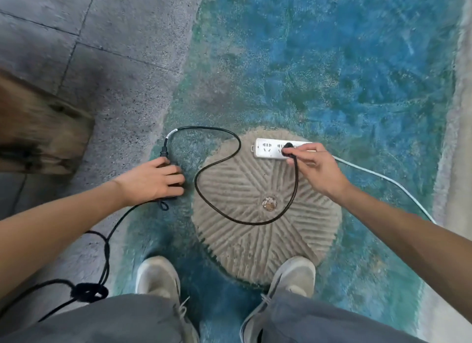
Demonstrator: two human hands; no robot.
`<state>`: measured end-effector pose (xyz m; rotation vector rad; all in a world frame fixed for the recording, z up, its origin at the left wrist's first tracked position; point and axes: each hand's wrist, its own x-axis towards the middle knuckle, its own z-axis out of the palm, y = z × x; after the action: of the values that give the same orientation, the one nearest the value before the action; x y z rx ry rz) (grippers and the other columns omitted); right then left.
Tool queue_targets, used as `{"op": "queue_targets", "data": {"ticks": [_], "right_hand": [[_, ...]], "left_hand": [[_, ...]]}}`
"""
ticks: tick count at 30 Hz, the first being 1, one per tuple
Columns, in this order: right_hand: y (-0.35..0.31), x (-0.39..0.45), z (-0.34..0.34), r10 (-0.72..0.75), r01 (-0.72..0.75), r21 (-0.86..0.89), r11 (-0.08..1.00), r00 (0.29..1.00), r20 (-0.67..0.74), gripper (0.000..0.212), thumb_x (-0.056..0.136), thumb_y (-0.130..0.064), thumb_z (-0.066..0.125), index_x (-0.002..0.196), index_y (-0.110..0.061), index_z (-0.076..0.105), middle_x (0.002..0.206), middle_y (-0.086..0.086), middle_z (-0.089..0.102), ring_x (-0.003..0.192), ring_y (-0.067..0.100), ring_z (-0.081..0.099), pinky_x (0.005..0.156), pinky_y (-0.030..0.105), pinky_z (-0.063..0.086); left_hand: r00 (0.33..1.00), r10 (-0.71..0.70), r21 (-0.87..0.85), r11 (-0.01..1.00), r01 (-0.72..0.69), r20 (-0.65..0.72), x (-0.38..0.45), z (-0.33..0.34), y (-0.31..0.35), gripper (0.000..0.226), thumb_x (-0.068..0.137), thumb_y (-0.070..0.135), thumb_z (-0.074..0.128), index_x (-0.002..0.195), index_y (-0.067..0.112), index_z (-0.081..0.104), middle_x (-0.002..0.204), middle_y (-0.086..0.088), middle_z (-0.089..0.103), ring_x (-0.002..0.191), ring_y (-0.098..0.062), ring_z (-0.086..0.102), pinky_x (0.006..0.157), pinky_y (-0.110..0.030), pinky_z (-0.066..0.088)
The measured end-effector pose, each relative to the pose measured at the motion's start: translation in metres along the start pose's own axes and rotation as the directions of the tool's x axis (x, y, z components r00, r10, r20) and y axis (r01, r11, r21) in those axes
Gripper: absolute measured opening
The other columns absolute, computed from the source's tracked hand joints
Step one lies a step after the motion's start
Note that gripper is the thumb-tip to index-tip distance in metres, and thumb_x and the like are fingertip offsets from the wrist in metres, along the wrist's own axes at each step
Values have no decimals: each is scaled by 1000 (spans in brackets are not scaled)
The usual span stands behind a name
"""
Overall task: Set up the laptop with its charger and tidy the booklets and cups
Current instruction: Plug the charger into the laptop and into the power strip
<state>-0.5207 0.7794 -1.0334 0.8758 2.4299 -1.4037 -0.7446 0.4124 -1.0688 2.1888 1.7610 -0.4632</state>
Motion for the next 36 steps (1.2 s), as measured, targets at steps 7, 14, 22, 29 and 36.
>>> {"op": "queue_targets", "data": {"ticks": [7,14,22,29,36], "right_hand": [[12,33,15,-172,172,-183,968,985,14,31,90,-26,73,120,-15,75,103,-3,73,101,16,68,97,29,52],[16,50,17,-255,268,-334,904,963,83,30,93,-16,71,122,-8,73,109,10,74,100,24,69,96,28,51],[3,53,14,-259,311,-447,839,950,175,32,96,-20,68,127,-11,71,119,8,72,107,19,66,97,20,42],[-11,58,14,-199,258,-463,848,964,174,26,98,-17,66,122,-11,74,126,6,72,116,20,64,97,21,42],[-17,64,20,-112,178,-491,853,980,162,34,95,-27,70,126,-14,72,124,9,70,112,25,65,104,37,49]], "left_hand": [[976,141,130,984,-120,-166,23,36,-18,41,79,5,57,117,22,57,127,-4,59,128,-28,50,98,-43,38],[970,137,183,978,-100,-201,51,50,-21,46,86,5,66,127,20,50,131,-6,55,129,-27,50,99,-43,45],[969,123,209,975,-78,-213,58,53,-26,32,102,21,47,133,17,52,137,-2,57,133,-23,48,104,-38,44],[995,47,87,995,-39,-87,57,42,-30,76,84,28,41,157,12,24,164,-3,28,152,-21,22,121,-39,21],[954,-163,-180,976,120,-250,65,34,-28,69,90,30,54,153,10,37,163,-4,30,153,-19,20,123,-40,23]]}}
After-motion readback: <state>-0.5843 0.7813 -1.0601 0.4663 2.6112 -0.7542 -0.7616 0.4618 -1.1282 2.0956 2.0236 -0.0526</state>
